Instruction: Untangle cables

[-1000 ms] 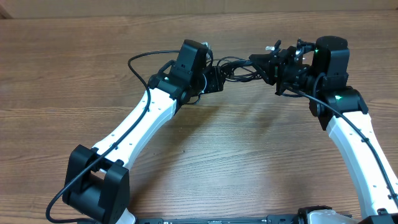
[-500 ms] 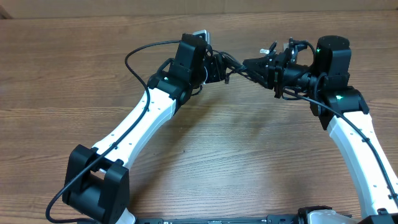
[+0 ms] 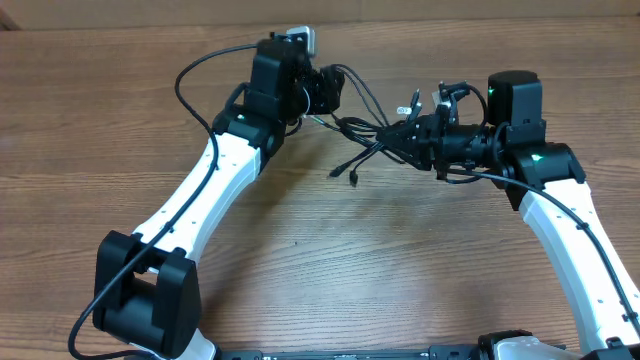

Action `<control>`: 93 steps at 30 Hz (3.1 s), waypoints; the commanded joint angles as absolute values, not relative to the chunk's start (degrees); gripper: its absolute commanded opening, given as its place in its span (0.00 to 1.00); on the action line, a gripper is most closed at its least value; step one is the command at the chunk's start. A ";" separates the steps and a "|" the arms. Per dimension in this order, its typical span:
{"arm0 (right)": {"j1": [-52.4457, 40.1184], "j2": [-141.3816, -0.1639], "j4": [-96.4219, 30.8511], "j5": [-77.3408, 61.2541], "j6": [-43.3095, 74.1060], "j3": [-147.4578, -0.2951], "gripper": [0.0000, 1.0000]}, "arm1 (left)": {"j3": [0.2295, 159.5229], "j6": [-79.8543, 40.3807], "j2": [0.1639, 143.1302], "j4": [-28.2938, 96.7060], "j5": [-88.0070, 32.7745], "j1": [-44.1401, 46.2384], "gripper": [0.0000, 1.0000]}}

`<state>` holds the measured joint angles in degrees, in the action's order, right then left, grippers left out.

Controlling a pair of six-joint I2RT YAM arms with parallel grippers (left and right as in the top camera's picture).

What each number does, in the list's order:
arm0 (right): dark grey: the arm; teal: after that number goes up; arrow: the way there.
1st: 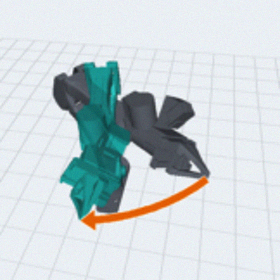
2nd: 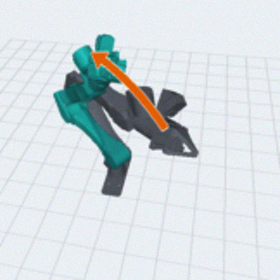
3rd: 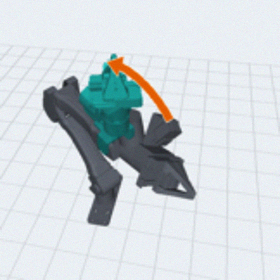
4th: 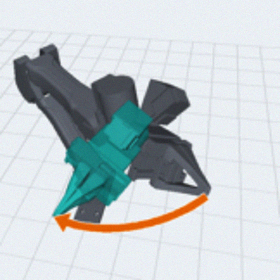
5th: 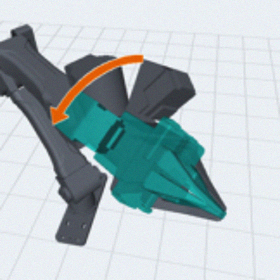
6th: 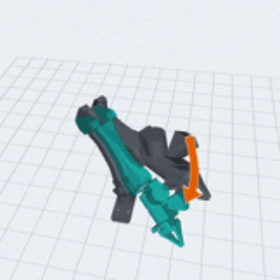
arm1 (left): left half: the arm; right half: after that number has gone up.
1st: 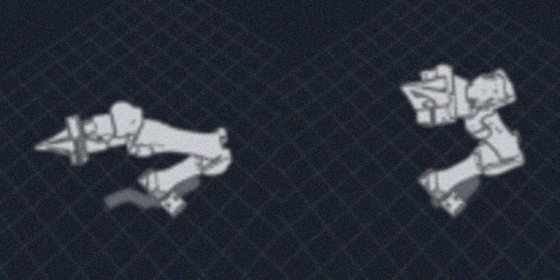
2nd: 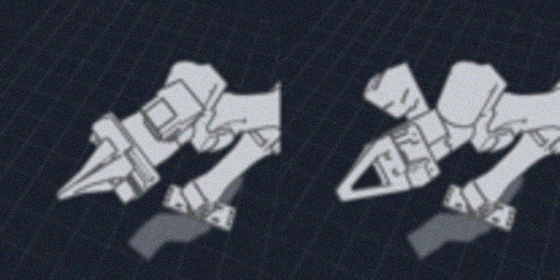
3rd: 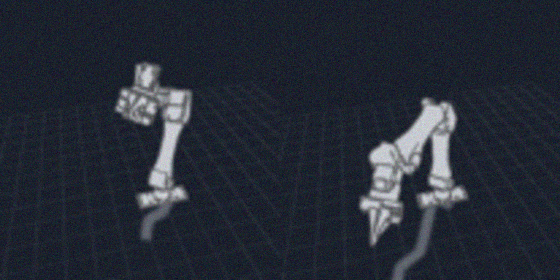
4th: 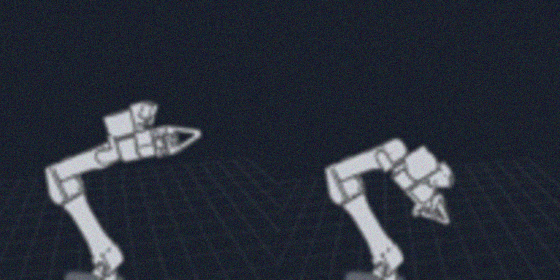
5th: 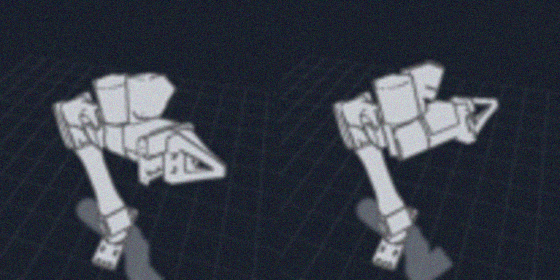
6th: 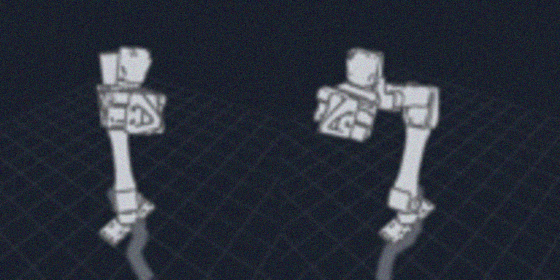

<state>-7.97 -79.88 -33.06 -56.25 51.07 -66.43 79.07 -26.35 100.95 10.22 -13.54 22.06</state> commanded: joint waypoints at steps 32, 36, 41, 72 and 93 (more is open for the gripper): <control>-20.29 -78.67 -50.43 -40.21 10.35 -77.34 0.04 | 86.96 10.85 85.54 57.49 -40.05 10.09 0.79; -20.29 -79.13 -50.52 -40.86 9.65 -77.34 0.04 | 86.83 13.28 88.36 58.02 -40.05 13.69 0.77; -20.29 -79.42 -50.61 -42.48 8.86 -77.34 0.06 | 86.83 19.70 93.30 57.10 -42.98 17.93 0.73; -14.20 -79.42 -45.01 -43.68 38.79 -77.32 0.21 | 86.89 29.08 102.39 55.22 -67.00 14.94 0.69; 15.51 -79.42 -61.01 -18.44 30.96 -77.28 0.67 | 86.87 15.90 114.30 36.25 -20.99 42.94 0.83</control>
